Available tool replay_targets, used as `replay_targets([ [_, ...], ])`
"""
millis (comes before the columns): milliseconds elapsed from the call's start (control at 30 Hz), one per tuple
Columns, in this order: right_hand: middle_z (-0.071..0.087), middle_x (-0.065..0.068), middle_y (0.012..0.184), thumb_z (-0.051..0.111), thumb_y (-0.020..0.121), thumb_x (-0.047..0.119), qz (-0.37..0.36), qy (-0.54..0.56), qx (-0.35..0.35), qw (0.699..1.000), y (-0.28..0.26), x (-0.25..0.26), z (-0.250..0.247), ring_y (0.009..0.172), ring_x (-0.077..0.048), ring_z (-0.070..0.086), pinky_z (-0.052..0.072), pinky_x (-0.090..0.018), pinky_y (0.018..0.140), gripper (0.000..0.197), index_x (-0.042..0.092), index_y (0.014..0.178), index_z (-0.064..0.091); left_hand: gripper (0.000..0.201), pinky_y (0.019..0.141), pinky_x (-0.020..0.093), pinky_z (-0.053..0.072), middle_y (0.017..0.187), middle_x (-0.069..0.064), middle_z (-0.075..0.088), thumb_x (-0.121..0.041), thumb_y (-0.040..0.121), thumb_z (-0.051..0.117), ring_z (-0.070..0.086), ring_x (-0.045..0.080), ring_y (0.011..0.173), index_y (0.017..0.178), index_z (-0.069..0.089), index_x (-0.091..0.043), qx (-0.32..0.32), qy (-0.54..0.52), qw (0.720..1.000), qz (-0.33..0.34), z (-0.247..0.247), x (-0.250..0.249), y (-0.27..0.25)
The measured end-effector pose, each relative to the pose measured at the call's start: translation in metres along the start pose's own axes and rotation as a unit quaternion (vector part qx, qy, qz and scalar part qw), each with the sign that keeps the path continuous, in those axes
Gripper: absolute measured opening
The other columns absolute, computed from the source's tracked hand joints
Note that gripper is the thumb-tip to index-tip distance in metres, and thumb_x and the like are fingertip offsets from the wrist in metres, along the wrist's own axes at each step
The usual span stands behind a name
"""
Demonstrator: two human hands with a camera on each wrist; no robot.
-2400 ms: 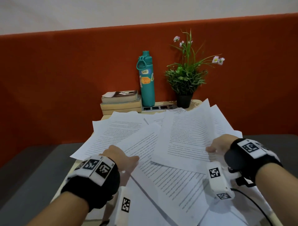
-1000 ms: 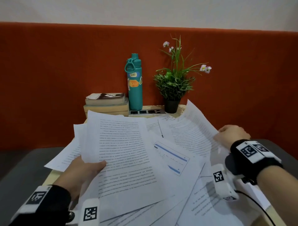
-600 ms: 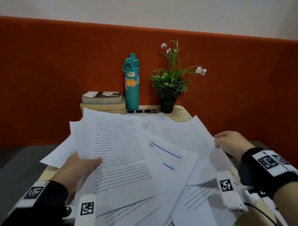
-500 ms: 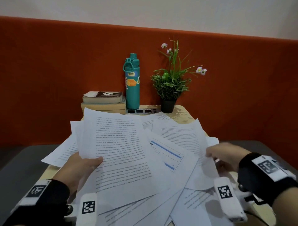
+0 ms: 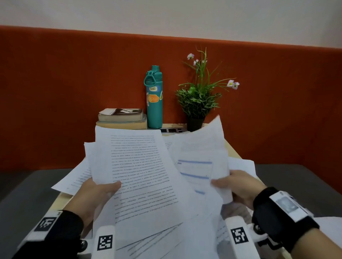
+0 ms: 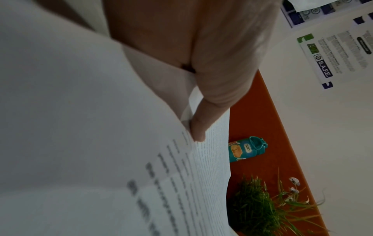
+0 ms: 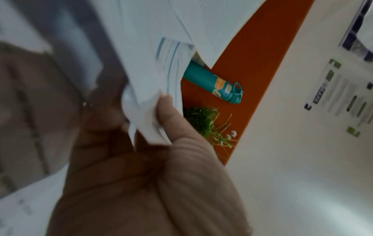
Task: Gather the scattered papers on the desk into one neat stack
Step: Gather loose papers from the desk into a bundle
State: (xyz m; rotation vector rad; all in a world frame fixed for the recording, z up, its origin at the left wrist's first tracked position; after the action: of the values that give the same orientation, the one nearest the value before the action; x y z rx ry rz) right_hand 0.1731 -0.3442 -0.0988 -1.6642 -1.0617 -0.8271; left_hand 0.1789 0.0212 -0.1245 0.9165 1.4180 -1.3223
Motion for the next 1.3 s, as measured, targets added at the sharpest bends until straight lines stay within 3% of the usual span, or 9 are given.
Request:
replay_targets([
  [167,0.07,-0.002,0.108,0.06,0.089,0.007,-0.115,-0.015,-0.042,0.992,-0.002,0.024,-0.019,0.101,-0.025,0.065,0.051,-0.043,0.09,0.025,0.019,0.112,0.062,0.036,0.093,0.043,0.049,0.113,0.013,0.072,0.002,0.084,0.064,0.066,0.033,0.104,0.119,0.063,-0.006,-0.007,-0.036,0.999,0.026,-0.006,-0.012,-0.004],
  [333,0.07,-0.013,0.111,0.059,0.09,0.016,-0.137,-0.032,-0.158,0.977,0.009,0.022,-0.053,0.099,-0.033,0.066,0.05,-0.051,0.093,0.027,0.01,0.114,0.066,0.037,0.095,0.042,0.048,0.112,0.009,0.071,0.003,0.084,0.064,0.066,0.028,0.104,0.12,0.063,-0.007,-0.024,-0.029,0.997,0.061,-0.011,-0.03,-0.007],
  [567,0.064,-0.008,0.083,0.049,0.085,0.039,-0.276,0.017,-0.391,0.878,-0.039,0.108,-0.132,0.08,-0.03,0.06,0.049,-0.04,0.074,0.025,0.017,0.08,0.061,0.04,0.092,0.032,0.044,0.103,-0.005,0.067,-0.001,0.088,0.062,0.061,0.008,0.093,0.126,0.059,-0.012,-0.048,0.008,0.988,0.145,-0.011,-0.08,-0.008],
  [667,0.055,0.003,0.07,0.046,0.084,0.038,-0.323,0.068,-0.382,0.863,-0.049,0.146,-0.138,0.073,-0.019,0.051,0.041,-0.032,0.068,0.026,0.02,0.067,0.055,0.038,0.078,0.023,0.045,0.113,0.002,0.066,-0.001,0.091,0.058,0.062,0.01,0.093,0.128,0.058,-0.01,-0.025,0.023,0.988,0.147,0.01,-0.089,-0.007],
  [800,0.066,-0.006,0.096,0.047,0.083,0.037,-0.311,0.06,-0.382,0.868,-0.036,0.16,-0.13,0.089,-0.025,0.062,0.051,-0.041,0.081,0.036,0.013,0.102,0.066,0.037,0.08,0.025,0.048,0.118,0.005,0.068,-0.003,0.091,0.058,0.065,0.018,0.103,0.128,0.059,-0.007,-0.004,0.033,0.99,0.138,0.033,-0.088,0.001],
  [1000,0.068,-0.022,0.101,0.05,0.092,0.034,-0.162,-0.111,-0.216,0.956,0.02,0.087,-0.028,0.094,-0.037,0.064,0.047,-0.036,0.075,0.038,0.003,0.108,0.066,0.038,0.069,0.027,0.049,0.113,0.003,0.069,-0.021,0.096,0.054,0.065,0.017,0.096,0.133,0.053,-0.012,0.016,0.006,0.997,0.082,0.054,-0.066,0.009],
  [1133,0.062,-0.02,0.122,0.04,0.096,0.044,-0.073,-0.129,-0.148,0.978,0.03,0.045,0.014,0.109,-0.036,0.059,0.044,-0.034,0.086,0.052,0.003,0.123,0.059,0.056,0.094,0.042,0.05,0.131,0.001,0.061,-0.05,0.095,0.042,0.061,0.025,0.113,0.141,0.045,-0.019,-0.009,0.001,0.998,0.057,0.054,-0.053,0.012],
  [1233,0.064,-0.016,0.117,0.037,0.097,0.044,-0.085,-0.143,-0.137,0.976,0.029,0.043,0.032,0.103,-0.033,0.058,0.043,-0.032,0.083,0.048,0.007,0.117,0.061,0.094,0.104,0.053,0.042,0.135,-0.004,0.061,-0.089,0.059,0.044,0.059,0.029,0.12,0.136,0.049,-0.036,-0.011,-0.002,0.999,0.031,0.056,-0.043,0.017],
  [1300,0.063,-0.011,0.109,0.036,0.097,0.045,-0.096,-0.143,-0.116,0.978,0.028,0.045,0.043,0.094,-0.027,0.054,0.04,-0.029,0.079,0.047,0.009,0.114,0.061,0.082,0.101,0.051,0.046,0.121,-0.001,0.069,-0.075,0.06,0.062,0.065,0.028,0.112,0.129,0.058,-0.03,0.015,-0.026,0.999,0.03,0.065,-0.042,0.014],
])
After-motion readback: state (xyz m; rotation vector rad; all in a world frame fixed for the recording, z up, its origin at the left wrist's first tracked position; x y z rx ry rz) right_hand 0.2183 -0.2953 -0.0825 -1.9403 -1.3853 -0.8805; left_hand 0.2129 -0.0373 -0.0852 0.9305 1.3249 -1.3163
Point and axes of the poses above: each hand's wrist, its own y-axis towards the middle knuckle, its own z-axis out of the palm, x = y × z, the point moved 9 cm from there along y, towards the middle knuckle
